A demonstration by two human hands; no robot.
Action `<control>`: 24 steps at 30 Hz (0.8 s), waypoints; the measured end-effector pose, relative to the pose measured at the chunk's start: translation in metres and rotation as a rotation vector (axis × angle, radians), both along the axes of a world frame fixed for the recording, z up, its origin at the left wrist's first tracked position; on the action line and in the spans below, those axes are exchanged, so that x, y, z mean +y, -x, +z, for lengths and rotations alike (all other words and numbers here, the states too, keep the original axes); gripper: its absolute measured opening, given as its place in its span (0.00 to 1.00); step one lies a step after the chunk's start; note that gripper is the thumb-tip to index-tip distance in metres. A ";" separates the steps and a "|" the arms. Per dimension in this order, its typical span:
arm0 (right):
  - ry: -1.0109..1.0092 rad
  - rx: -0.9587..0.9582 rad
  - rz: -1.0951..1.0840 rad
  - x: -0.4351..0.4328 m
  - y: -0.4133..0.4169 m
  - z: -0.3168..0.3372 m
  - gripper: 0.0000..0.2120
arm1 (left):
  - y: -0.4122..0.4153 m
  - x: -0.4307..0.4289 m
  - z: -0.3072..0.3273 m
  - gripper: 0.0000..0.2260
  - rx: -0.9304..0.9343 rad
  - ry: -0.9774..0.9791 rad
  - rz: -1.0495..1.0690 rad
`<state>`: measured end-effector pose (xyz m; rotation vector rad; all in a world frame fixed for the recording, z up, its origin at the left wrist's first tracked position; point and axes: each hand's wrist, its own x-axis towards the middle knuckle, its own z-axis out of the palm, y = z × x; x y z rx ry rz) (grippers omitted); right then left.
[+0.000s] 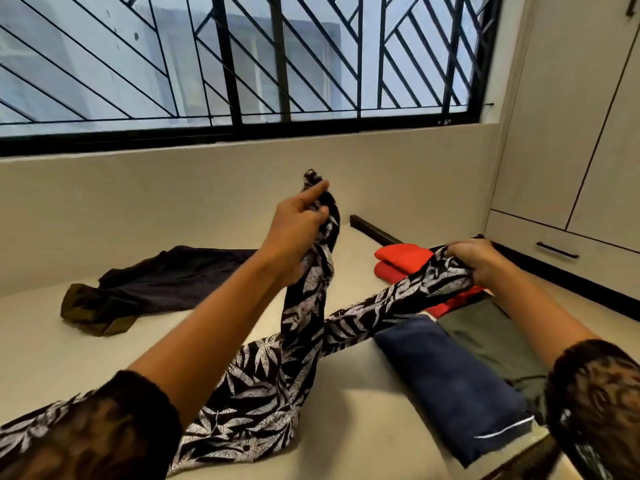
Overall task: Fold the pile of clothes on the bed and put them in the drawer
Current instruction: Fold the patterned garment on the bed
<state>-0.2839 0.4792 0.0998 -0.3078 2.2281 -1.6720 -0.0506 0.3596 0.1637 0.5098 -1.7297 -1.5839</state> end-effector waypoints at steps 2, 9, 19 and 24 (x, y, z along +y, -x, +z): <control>0.080 -0.033 0.042 -0.002 -0.020 0.003 0.09 | 0.011 0.014 -0.014 0.22 -0.060 0.039 -0.022; 0.221 0.003 0.291 -0.016 -0.070 0.023 0.16 | 0.069 0.068 -0.064 0.35 -0.203 0.088 -0.193; 0.050 0.355 0.367 -0.016 -0.058 0.000 0.16 | 0.044 0.025 -0.085 0.36 -0.229 -0.182 -0.265; 0.220 -0.009 0.134 -0.023 -0.016 0.000 0.11 | -0.042 -0.048 -0.154 0.22 -0.576 0.188 0.073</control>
